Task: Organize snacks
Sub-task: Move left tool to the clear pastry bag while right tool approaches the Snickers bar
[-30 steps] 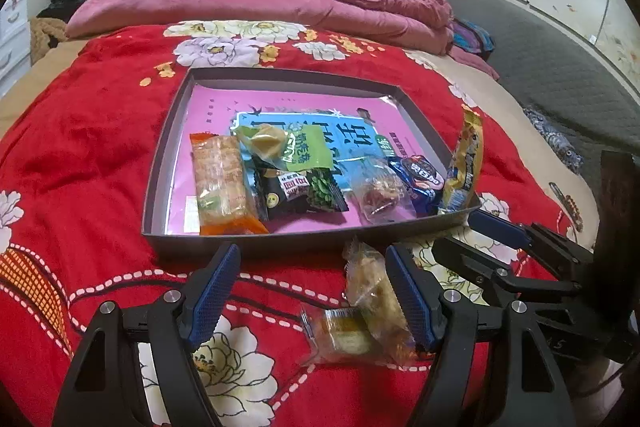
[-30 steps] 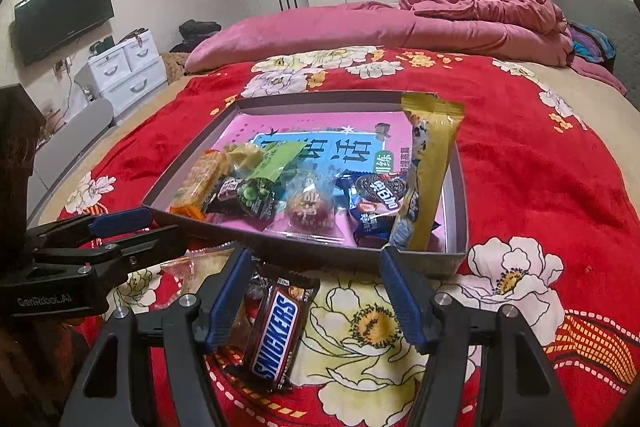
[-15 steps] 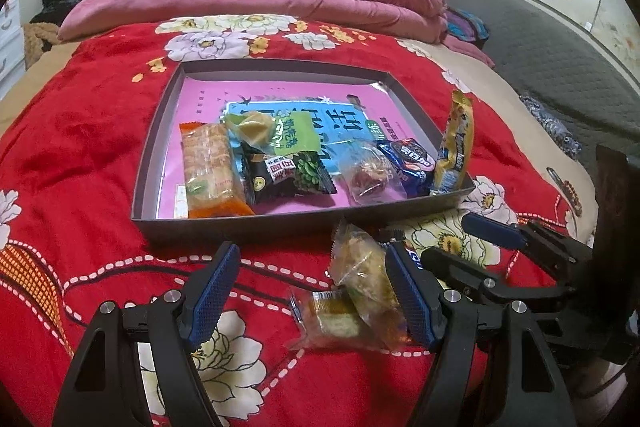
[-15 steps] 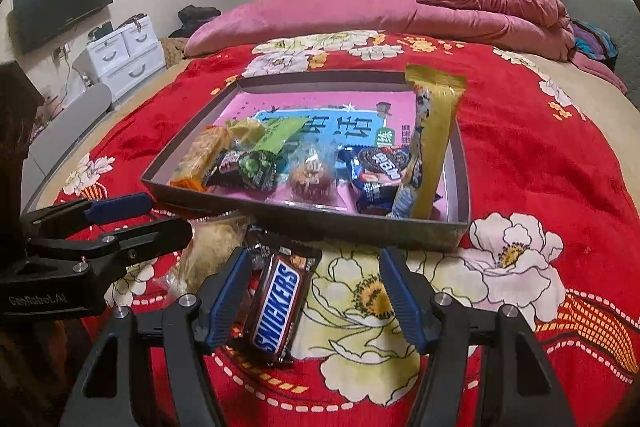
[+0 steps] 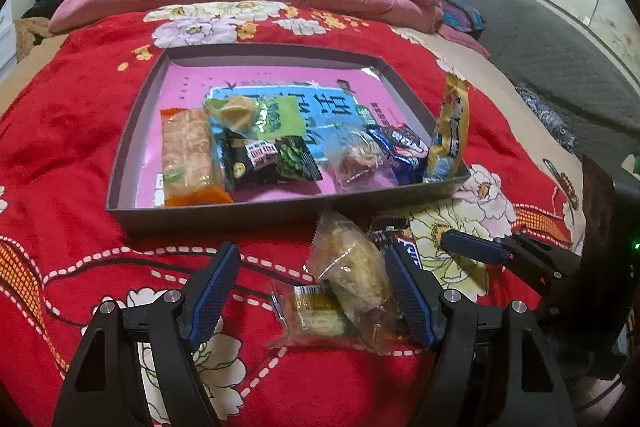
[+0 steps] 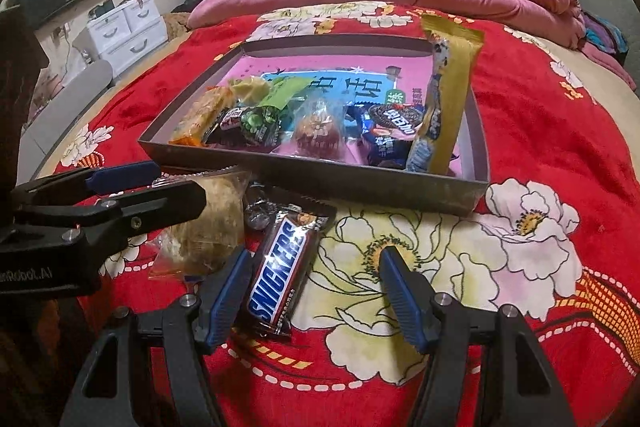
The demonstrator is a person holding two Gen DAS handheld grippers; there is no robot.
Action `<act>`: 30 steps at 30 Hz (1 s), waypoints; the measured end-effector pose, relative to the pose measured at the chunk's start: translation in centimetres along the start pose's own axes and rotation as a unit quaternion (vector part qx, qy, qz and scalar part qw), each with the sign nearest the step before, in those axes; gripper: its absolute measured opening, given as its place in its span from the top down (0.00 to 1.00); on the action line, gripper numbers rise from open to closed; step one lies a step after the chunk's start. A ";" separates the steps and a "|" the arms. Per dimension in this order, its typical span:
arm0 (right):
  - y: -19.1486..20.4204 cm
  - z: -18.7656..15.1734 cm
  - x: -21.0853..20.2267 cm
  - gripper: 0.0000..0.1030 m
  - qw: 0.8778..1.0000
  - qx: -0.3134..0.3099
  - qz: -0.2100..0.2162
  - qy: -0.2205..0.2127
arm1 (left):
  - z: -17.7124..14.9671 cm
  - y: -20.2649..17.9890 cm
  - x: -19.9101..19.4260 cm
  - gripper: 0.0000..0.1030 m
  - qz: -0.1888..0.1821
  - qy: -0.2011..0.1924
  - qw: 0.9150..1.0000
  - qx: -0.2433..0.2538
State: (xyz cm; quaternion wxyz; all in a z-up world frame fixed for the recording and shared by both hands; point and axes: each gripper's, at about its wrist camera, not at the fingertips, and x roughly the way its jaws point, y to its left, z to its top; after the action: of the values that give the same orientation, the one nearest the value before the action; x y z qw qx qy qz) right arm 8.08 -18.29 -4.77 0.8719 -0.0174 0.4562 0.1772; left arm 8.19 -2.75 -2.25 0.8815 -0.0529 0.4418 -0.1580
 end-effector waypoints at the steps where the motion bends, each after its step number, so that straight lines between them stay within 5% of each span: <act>1: 0.1 0.0 0.1 0.36 1.000 -0.002 0.002 0.001 | 0.0 0.0 0.1 0.26 0.000 0.002 1.000 0.001; 7: 0.4 -0.1 0.8 0.36 1.000 -0.005 0.002 0.008 | -0.1 0.0 0.9 0.26 -0.010 0.018 1.000 -0.004; 21: 0.9 0.3 1.5 0.56 1.000 -0.022 0.005 0.014 | -0.4 -0.2 2.1 0.26 -0.019 0.043 0.999 -0.002; 30: 0.7 0.4 1.5 0.61 1.000 -0.021 0.011 0.016 | -0.4 -0.6 2.1 0.50 -0.040 0.043 0.998 0.008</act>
State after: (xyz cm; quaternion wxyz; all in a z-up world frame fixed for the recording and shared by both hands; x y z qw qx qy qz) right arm 8.98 -17.14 -5.62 0.8620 -0.0340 0.4663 0.1960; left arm 8.92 -3.99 -3.90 0.8552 -0.0567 0.4752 -0.1990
